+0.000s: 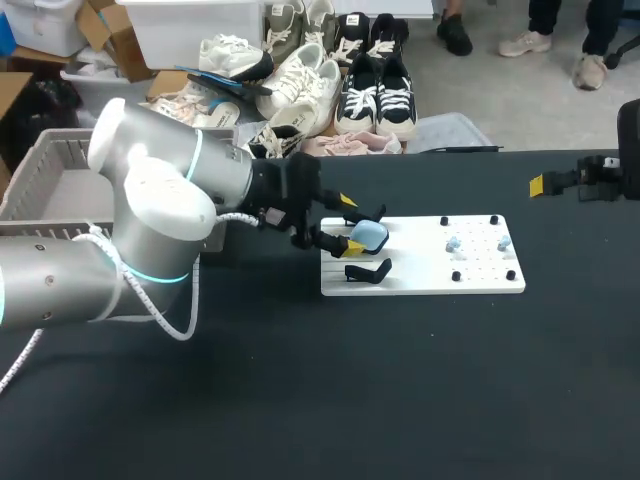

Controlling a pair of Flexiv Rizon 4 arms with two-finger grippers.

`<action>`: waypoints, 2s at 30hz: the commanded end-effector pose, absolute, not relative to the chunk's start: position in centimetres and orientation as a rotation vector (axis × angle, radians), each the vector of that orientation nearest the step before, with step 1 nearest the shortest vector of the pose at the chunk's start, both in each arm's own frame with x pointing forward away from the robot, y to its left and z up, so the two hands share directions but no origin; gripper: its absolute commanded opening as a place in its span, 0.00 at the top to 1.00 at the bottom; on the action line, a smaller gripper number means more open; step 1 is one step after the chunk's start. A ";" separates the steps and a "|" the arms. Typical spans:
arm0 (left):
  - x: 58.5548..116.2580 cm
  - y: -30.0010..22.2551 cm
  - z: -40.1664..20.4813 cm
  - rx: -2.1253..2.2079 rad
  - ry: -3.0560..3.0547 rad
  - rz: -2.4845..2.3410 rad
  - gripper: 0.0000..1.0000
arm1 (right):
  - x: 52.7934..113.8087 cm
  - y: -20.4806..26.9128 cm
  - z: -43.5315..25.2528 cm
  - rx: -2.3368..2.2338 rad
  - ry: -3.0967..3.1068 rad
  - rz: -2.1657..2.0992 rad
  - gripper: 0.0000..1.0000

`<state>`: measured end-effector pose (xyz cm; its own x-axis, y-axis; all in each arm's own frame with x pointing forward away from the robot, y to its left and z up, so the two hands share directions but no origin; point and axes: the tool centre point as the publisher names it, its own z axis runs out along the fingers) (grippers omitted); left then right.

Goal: Pick up each earbud case from the left stands, insert the matching earbuds, close the lid, and place the case in the box.

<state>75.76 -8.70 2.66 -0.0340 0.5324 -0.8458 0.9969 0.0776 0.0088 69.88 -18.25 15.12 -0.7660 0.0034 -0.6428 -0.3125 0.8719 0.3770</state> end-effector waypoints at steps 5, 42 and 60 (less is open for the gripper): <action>75.2 -8.8 2.9 1.554 1.642 -0.833 0.00 | 69.9 -18.4 15.0 -0.228 2.374 0.631 0.00; 75.1 -9.2 1.3 1.563 1.696 -0.828 0.10 | 69.9 -18.4 15.0 -0.228 2.374 0.631 0.00; 75.2 -9.4 1.2 1.561 1.702 -0.832 0.51 | 69.9 -18.4 15.0 -0.228 2.374 0.631 0.00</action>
<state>74.97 -9.27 1.14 -0.0561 0.5635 -0.8242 0.9965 0.0824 -0.0115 69.88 -18.25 15.13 -0.7660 0.0034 -0.6428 -0.3125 0.8719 0.3771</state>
